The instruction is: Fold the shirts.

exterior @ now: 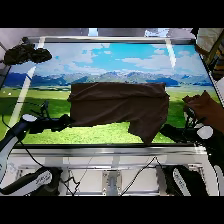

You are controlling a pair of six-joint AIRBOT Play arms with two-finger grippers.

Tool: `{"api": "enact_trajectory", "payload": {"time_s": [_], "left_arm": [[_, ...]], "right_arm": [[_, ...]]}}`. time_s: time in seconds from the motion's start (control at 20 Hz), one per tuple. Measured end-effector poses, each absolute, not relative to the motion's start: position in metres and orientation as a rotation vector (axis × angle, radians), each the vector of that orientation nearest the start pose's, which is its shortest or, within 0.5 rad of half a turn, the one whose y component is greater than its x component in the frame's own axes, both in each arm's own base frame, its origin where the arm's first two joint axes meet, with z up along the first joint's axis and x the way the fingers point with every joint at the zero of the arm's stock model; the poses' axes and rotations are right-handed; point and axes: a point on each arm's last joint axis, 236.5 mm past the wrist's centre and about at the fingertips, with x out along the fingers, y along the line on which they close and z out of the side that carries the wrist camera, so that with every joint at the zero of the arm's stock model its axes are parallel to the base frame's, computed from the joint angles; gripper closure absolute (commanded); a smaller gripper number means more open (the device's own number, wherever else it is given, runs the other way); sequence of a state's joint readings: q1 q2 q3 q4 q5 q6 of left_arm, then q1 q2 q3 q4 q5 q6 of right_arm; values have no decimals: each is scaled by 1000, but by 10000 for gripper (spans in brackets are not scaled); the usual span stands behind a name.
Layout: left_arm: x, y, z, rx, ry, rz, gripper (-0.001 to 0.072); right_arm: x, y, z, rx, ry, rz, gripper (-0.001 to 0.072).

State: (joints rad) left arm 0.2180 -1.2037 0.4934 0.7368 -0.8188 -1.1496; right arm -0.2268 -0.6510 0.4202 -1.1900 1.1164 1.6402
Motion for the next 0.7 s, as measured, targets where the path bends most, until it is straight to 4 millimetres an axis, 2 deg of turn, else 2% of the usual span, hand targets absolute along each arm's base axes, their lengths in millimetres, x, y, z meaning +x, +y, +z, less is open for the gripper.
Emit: {"api": "enact_trajectory", "payload": {"time_s": [0.05,0.1,0.15,0.2,0.35,0.5,0.6,0.7], "left_arm": [[298,-65,-116,-721,1263,-152,515],[301,-65,-117,-726,1253,-152,540],[304,-67,-117,-742,1239,-156,640],[307,-67,-117,-744,1228,-160,693],[312,-70,-115,-763,1203,-174,693],[316,-71,-114,-774,1187,-179,694],[317,-71,-113,-769,1179,-185,693],[318,-72,-112,-768,1175,-190,693]], "right_arm": [[215,27,-51,574,1272,-81,268],[216,22,-52,569,1263,-105,268],[218,18,-52,568,1253,-126,268],[220,15,-53,570,1245,-143,267],[220,9,-56,582,1236,-185,267],[213,7,-73,648,1242,-251,268],[211,17,-88,753,1230,-273,268],[211,35,-103,911,1198,-275,267]]}}
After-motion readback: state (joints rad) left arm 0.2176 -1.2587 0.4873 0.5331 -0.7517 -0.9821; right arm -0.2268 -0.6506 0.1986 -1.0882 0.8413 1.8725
